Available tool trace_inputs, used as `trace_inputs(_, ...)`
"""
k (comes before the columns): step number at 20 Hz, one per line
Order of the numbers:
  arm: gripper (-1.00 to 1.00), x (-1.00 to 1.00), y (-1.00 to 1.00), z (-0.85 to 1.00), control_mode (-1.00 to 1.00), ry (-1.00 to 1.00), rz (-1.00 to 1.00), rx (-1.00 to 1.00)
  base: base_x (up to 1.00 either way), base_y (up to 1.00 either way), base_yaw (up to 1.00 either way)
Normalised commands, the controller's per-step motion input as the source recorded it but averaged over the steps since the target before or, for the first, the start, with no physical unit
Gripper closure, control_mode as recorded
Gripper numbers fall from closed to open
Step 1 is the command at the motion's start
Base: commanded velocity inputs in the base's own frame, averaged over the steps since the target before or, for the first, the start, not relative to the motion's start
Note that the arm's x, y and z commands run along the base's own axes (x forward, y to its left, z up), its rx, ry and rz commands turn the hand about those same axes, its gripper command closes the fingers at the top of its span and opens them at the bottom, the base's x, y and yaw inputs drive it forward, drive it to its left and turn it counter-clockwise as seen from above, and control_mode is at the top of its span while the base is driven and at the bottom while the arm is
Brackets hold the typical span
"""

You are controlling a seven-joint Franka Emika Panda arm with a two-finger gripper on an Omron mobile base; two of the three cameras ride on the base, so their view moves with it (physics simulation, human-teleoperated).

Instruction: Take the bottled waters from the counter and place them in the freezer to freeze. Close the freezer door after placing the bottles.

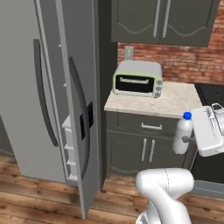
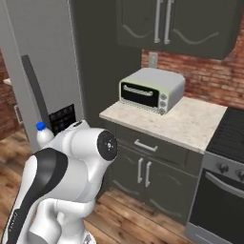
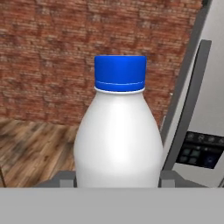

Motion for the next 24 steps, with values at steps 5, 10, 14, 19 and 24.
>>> trace_inputs(5,1.00,0.00,0.00,0.00,1.00,0.00,0.00,0.00,0.00,1.00,0.05)
trace_inputs(10,1.00,0.00,0.00,0.00,1.00,0.00,0.00,0.00,-0.05,0.85,0.31)
trace_inputs(14,1.00,0.00,0.00,0.00,1.00,0.00,0.00,0.00,-0.53,0.63,0.40)
trace_inputs(19,1.00,0.00,0.00,0.00,1.00,0.00,0.00,0.00,-0.46,0.80,0.41)
trace_inputs(24,1.00,0.00,0.00,0.00,1.00,0.00,0.00,0.00,-0.13,1.00,0.34)
